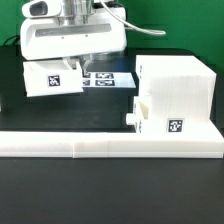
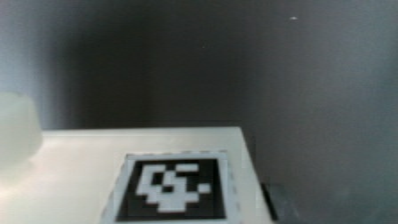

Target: Assemble drawer

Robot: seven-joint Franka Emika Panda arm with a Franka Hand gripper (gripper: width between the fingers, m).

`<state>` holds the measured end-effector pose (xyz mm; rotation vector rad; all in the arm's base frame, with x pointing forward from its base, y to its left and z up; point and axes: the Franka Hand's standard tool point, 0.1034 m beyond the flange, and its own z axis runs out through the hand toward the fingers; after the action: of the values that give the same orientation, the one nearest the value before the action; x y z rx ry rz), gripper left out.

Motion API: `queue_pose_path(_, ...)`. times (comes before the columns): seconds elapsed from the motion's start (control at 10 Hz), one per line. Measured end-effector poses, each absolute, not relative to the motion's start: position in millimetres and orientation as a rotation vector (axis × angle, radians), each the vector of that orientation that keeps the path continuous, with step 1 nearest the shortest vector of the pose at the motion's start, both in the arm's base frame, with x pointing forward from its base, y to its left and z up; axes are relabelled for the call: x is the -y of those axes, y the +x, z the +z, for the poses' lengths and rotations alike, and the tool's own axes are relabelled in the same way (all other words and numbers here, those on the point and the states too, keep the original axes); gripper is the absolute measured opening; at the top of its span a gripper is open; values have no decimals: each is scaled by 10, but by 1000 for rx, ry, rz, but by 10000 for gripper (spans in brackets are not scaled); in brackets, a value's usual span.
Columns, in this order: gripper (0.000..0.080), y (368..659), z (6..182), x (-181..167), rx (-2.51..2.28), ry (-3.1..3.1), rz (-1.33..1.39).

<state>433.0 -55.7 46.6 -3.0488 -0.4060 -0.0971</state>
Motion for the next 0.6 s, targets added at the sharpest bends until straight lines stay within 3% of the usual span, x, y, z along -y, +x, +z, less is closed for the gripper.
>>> queue_pose_path(0.4,42,4666,495,515,1140,-2884,-67)
queue_pose_path(0.6,42,4674,476,520,1345,-2796,-51)
